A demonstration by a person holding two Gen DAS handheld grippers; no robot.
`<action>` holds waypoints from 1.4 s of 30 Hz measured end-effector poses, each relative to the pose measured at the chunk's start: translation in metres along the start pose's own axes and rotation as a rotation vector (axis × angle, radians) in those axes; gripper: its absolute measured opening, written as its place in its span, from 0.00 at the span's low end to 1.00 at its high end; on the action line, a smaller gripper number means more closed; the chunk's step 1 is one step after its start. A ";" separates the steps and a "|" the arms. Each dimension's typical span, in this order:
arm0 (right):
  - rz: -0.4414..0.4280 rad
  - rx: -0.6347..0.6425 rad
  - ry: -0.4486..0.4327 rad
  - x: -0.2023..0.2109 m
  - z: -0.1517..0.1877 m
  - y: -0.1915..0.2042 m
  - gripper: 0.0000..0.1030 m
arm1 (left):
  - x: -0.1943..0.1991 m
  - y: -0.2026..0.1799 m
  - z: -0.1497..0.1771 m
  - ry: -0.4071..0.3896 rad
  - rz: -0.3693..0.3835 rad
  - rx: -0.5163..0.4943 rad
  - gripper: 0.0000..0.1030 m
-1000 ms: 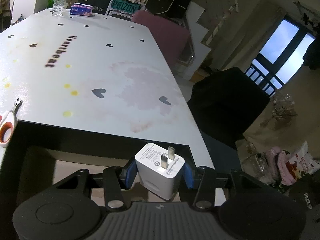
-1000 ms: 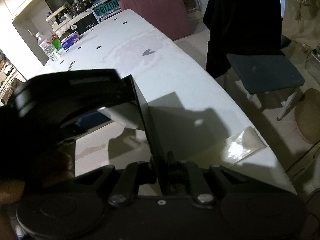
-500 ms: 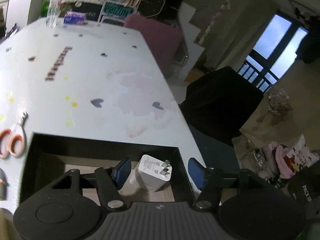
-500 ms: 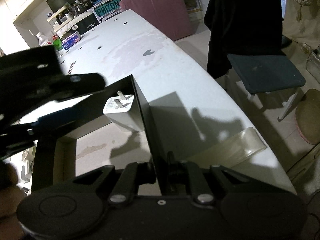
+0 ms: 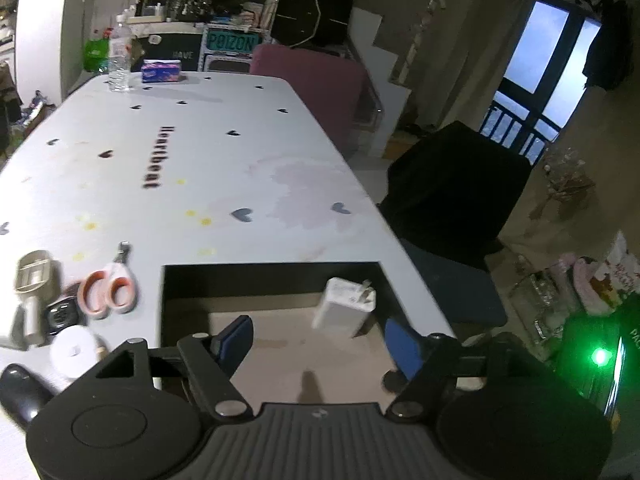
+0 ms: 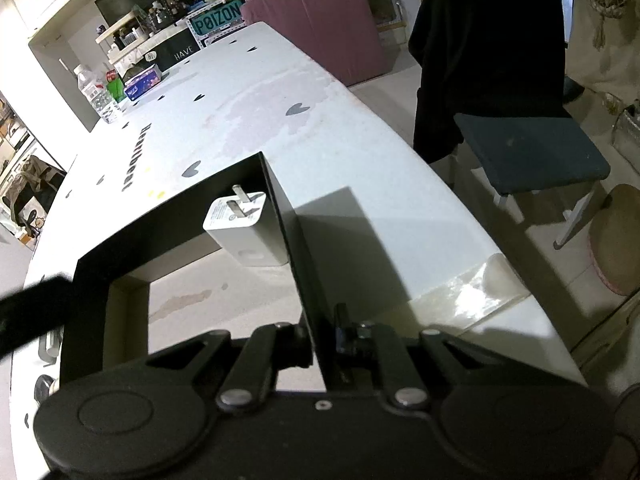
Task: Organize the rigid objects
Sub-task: 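Open the left gripper to drop the charger into the box, then lower the left gripper onto the beige earbud case and close it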
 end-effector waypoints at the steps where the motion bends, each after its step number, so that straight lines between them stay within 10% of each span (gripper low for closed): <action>1: -0.001 -0.002 0.000 0.000 0.000 -0.001 0.10 | 0.003 0.002 0.002 0.000 -0.013 -0.003 0.78; 36: 0.000 -0.046 -0.005 0.001 0.000 -0.007 0.10 | 0.106 0.133 0.088 -0.121 -0.230 -0.179 1.00; 42: 0.001 -0.044 -0.006 0.000 0.000 -0.007 0.10 | 0.091 0.141 0.098 -0.083 -0.183 -0.071 0.71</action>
Point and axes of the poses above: each gripper's, at about its wrist camera, not at the fingertips, and x roughly against the way its jaws point, y to its left, z to its underside, the point moved 2 cm from there along -x, roughly the way its jaws point, and after that the axes turned 5 degrees about z, right-handed, at the moved point
